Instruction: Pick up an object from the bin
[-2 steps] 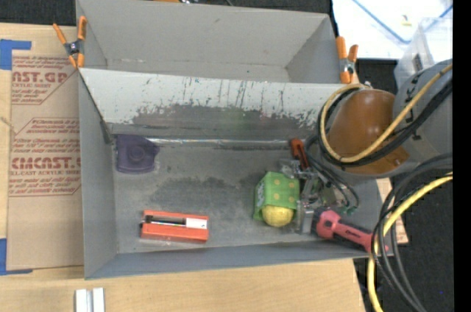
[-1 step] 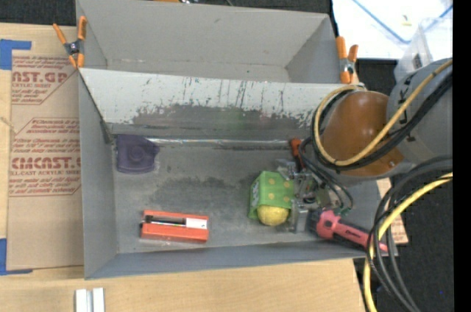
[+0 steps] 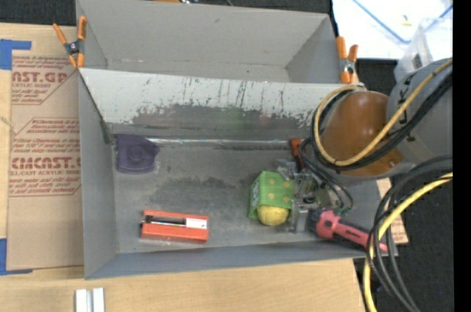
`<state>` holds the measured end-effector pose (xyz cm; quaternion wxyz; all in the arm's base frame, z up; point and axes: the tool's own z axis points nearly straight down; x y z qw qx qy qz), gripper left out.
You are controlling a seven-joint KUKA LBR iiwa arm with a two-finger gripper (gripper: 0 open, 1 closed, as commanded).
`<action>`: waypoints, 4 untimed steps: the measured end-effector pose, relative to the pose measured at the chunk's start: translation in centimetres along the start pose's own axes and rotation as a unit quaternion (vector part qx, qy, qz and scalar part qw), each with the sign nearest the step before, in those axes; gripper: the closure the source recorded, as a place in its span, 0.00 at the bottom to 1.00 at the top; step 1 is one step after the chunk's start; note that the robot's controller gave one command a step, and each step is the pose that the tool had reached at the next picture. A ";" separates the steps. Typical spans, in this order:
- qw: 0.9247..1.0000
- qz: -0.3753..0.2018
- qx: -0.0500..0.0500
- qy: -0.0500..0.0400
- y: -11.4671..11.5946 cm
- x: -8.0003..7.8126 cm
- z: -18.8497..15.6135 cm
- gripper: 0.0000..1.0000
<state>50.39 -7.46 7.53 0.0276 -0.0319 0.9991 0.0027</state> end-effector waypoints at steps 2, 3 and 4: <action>1.000 -0.004 0.000 -0.002 1.8 1.0 -0.3 1.00; 0.998 -0.067 0.000 -0.005 -1.9 2.1 -0.1 1.00; 0.998 -0.067 0.000 -0.005 -1.9 2.1 -0.1 1.00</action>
Offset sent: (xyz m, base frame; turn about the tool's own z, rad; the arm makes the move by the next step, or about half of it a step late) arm -0.0158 0.0093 0.0062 -0.0058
